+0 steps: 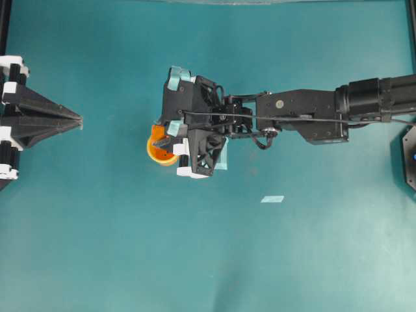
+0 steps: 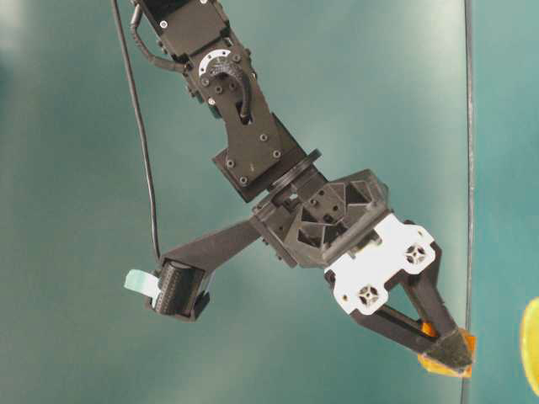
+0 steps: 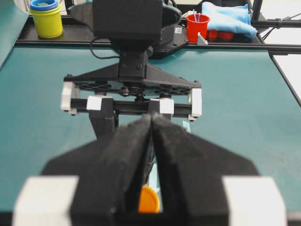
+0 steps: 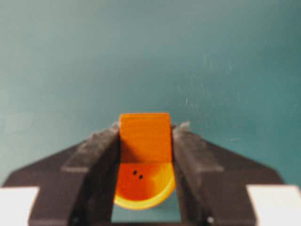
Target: Move the block toward the cup with right arm.
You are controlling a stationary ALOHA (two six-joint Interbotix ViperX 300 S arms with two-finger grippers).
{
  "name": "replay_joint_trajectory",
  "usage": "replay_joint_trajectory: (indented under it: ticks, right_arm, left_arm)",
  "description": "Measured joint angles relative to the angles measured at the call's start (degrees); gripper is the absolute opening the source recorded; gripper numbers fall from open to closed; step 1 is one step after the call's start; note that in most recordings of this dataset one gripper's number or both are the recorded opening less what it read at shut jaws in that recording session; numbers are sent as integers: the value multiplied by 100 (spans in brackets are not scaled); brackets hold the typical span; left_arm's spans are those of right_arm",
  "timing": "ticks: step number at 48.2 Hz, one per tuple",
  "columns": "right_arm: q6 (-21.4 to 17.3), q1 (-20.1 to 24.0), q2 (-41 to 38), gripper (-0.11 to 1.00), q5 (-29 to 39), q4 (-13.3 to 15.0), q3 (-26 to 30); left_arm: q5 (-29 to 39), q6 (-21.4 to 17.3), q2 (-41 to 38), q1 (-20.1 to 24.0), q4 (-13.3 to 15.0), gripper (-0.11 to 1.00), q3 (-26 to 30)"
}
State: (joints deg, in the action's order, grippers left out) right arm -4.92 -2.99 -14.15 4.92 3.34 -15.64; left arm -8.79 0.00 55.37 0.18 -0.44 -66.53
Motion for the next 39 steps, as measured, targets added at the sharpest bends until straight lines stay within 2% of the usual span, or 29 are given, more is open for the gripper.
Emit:
replay_joint_trajectory:
  ticks: [39]
  right_arm:
    - [0, 0, 0, 40, 0, -9, -9]
  left_arm:
    - [53, -9, 9, -9, -9, 11, 0]
